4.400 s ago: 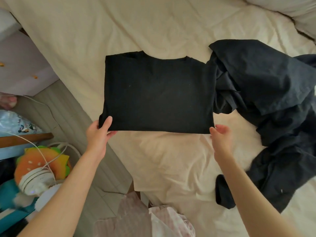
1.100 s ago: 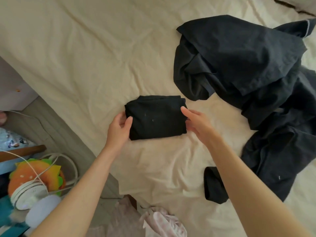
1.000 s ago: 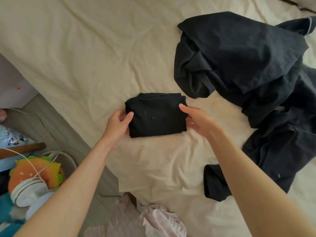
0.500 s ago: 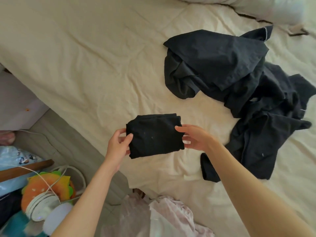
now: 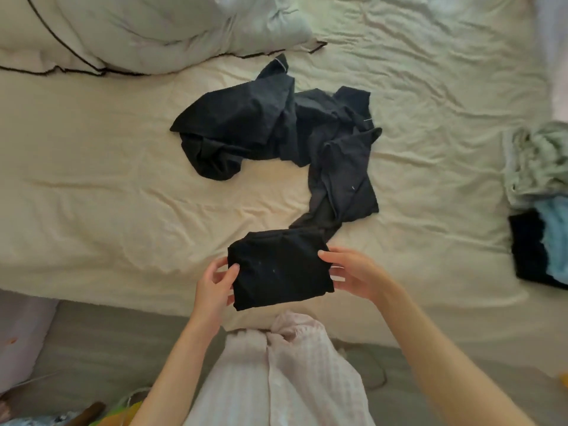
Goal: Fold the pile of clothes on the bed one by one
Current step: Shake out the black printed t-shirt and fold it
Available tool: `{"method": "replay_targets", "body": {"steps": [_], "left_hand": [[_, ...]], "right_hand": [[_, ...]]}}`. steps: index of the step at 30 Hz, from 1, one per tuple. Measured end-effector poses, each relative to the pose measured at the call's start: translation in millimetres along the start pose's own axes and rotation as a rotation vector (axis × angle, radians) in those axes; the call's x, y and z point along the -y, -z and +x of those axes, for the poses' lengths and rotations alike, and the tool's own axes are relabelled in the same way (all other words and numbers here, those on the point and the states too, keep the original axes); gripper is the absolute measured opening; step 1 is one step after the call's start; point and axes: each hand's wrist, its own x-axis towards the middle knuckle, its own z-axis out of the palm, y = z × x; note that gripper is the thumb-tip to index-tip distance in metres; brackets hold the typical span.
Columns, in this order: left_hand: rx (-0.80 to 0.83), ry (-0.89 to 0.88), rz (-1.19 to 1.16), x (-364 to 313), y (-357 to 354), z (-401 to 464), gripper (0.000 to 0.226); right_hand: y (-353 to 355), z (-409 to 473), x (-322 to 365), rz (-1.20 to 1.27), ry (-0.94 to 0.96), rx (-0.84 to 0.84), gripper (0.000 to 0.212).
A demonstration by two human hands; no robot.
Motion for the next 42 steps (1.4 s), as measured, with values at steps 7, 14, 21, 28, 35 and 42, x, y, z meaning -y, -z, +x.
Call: {"method": "replay_targets", "body": {"steps": [7,14,21,28,35,42], "left_hand": [[0.284,-0.072,0.229,-21,-106,-64,0.027],[0.482,-0.158,0.361,-17,-234,-143,0.024],[0.591,-0.127,0.379,20,-354,-220,0.026],[0.602,-0.079,0.390,15,-448,-232,0.022],[0.627,-0.001,0.411,21,-550,-220,0.019],[0.545,0.171,0.293,37,-640,-220,0.015]], "right_hand": [[101,-109,-58,0.273,0.141,-0.146,0.021],[222,-198,-119,0.445,0.275,-0.227,0.023],[351,-257,-156,0.429,0.285,-0.306,0.022],[445,-269,-142,0.424,0.275,-0.349,0.019],[537,-243,-130,0.430,0.222,-0.422,0.026],[654,-213,-69,0.113,0.225,-0.415,0.021]]}}
